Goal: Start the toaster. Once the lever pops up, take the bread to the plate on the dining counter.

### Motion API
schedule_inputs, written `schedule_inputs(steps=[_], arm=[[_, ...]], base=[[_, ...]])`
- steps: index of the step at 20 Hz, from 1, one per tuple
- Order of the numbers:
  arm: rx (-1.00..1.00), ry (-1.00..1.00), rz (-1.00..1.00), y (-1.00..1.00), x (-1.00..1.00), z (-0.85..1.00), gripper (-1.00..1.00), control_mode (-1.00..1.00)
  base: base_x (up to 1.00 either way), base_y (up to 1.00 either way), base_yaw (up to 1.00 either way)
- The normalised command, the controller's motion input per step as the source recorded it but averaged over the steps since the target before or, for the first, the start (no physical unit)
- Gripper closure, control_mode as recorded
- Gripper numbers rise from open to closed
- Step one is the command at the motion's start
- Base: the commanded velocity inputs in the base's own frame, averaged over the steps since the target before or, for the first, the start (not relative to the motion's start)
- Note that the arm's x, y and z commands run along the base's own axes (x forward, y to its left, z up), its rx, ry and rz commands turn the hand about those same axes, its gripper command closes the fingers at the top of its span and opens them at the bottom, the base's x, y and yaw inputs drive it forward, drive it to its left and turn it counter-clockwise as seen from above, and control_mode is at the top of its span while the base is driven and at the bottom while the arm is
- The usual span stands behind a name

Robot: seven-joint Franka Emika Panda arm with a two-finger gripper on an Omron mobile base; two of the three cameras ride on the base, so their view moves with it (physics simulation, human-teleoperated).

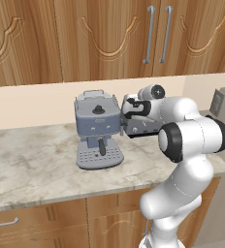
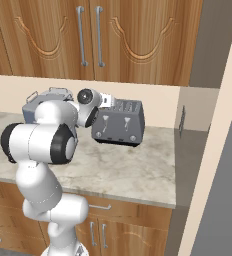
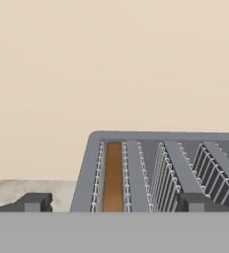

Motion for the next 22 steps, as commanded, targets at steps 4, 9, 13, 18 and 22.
schedule_inputs(steps=[4, 9, 13, 18, 22], arm=[[0.00, 0.00, 0.00, 0.00, 0.00, 0.00, -1.00, -1.00], [0.00, 0.00, 0.00, 0.00, 0.00, 0.00, -1.00, -1.00], [0.00, 0.00, 0.00, 0.00, 0.00, 0.00, -1.00, -1.00], [0.00, 0.00, 0.00, 0.00, 0.00, 0.00, -1.00, -1.00], [0.00, 0.00, 0.00, 0.00, 0.00, 0.00, -1.00, -1.00]], base=[[0.00, 0.00, 0.00], [0.00, 0.00, 0.00], [0.00, 0.00, 0.00], [0.00, 0.00, 0.00], [0.00, 0.00, 0.00]])
